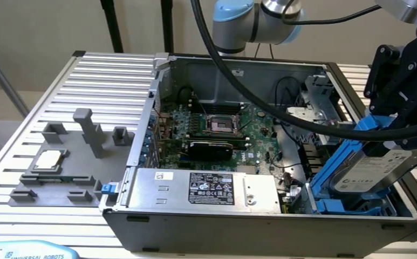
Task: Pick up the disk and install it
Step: 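Insert the disk into the insertion slot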
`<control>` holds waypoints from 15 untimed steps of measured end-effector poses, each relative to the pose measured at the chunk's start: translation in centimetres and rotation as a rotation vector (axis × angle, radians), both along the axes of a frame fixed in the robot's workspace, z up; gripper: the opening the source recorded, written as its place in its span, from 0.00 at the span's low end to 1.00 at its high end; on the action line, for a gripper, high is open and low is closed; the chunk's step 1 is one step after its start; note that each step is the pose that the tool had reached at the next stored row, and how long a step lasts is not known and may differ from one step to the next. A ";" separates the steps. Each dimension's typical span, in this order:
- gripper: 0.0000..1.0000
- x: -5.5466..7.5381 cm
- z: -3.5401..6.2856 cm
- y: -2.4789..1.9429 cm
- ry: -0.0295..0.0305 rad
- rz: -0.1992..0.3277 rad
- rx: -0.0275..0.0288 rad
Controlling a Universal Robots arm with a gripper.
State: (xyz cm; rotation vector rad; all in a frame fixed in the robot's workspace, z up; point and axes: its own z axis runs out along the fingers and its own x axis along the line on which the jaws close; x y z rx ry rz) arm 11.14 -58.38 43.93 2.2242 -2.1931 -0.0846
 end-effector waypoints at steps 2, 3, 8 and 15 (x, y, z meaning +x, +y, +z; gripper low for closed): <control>0.33 0.1 -0.03 0.14 0.0025 0.000 -0.0004; 0.33 0.2 -0.04 0.22 0.0037 0.000 -0.0005; 0.33 0.4 -0.12 0.33 0.0048 0.000 -0.0013; 0.33 0.4 -0.13 0.35 0.0046 0.000 -0.0027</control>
